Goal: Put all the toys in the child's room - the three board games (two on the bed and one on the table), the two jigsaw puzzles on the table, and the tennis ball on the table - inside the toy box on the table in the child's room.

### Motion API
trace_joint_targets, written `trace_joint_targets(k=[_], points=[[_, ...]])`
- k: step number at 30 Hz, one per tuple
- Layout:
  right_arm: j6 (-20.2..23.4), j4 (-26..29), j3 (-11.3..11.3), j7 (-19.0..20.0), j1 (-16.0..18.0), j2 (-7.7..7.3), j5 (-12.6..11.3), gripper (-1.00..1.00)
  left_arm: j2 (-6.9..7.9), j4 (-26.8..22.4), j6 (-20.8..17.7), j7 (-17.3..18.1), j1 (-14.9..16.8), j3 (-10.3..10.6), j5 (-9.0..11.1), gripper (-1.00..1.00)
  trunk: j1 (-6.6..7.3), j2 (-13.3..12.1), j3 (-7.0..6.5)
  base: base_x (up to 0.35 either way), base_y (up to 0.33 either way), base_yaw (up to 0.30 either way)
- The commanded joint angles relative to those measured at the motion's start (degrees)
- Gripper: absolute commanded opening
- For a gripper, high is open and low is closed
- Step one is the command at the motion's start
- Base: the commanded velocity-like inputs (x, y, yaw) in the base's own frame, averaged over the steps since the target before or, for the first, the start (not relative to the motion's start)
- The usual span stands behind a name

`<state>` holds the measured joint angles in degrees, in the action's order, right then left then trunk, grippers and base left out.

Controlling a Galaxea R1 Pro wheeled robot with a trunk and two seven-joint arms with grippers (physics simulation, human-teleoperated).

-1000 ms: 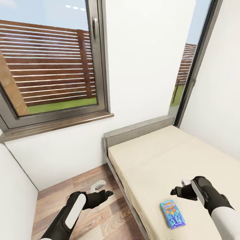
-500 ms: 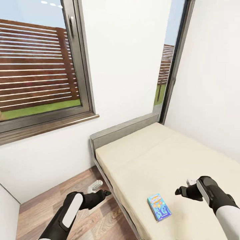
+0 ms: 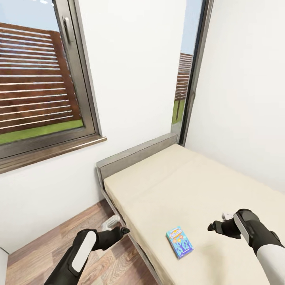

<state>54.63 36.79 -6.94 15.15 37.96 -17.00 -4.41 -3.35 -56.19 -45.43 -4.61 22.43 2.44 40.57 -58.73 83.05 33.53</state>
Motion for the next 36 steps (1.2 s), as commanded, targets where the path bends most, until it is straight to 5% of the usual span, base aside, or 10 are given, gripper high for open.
trace_joint_targets(k=[1, 15, 25, 36], points=[[0.3, 0.3, 0.1, -0.1, 0.0, 0.06, -0.4, 1.00, 0.51, 0.0, 0.0, -0.4, -0.3, 0.1, 0.6, 1.00, 0.00, 0.0, 0.06, 0.000, 0.000, -0.009], [0.3, 1.9, 0.2, -0.1, -0.1, -0.01, -0.4, 1.00, 0.83, -2.6, -0.4, -0.2, -1.6, 0.1, 1.4, 1.00, 0.00, 0.0, 0.06, 0.000, 0.000, -0.003], [0.4, 2.0, 0.1, 0.0, 0.0, -0.02, -0.5, 1.00, 1.01, -5.5, -2.0, -0.4, -1.7, 0.0, 4.1, 1.00, 0.00, 0.0, 0.06, 0.000, 0.000, 0.000], [0.5, 2.1, 0.2, 0.0, 0.0, 0.00, -0.3, 1.00, 1.33, -5.3, -2.7, -0.6, -1.8, -0.5, 4.9, 1.00, -2.41, 4.4, 1.95, 0.000, 0.000, -0.036]])
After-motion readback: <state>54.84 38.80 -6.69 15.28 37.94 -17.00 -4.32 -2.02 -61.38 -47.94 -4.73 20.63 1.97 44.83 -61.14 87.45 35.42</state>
